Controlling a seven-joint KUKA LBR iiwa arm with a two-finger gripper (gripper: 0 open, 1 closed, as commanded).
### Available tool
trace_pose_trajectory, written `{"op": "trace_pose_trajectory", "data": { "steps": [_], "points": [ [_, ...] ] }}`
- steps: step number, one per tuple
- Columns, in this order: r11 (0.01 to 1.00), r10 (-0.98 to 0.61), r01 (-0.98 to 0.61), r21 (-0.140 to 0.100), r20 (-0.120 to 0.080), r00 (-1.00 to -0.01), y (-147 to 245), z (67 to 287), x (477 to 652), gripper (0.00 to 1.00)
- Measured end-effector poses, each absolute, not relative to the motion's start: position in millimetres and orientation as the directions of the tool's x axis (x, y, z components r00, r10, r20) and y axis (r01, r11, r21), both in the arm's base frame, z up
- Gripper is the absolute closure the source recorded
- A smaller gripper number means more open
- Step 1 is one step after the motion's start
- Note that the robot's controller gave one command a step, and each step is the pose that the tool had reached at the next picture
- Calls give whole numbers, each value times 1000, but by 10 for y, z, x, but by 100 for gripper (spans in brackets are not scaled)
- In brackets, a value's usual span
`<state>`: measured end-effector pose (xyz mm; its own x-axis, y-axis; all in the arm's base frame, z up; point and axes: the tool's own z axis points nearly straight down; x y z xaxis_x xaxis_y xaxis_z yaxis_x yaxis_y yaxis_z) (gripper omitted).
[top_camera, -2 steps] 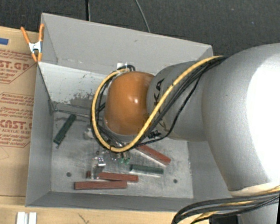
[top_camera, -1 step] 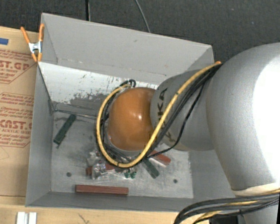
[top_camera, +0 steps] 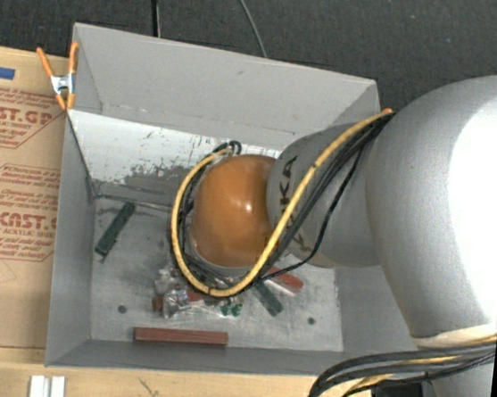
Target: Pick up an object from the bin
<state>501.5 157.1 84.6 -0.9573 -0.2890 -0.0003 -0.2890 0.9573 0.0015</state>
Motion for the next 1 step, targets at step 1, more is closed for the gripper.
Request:
{"op": "trace_pose_trajectory", "data": {
  "steps": [1],
  "points": [
    [954, -300, -300, 1, -3, -954, 1602, 2304, 4988, 100]
  ]
}}
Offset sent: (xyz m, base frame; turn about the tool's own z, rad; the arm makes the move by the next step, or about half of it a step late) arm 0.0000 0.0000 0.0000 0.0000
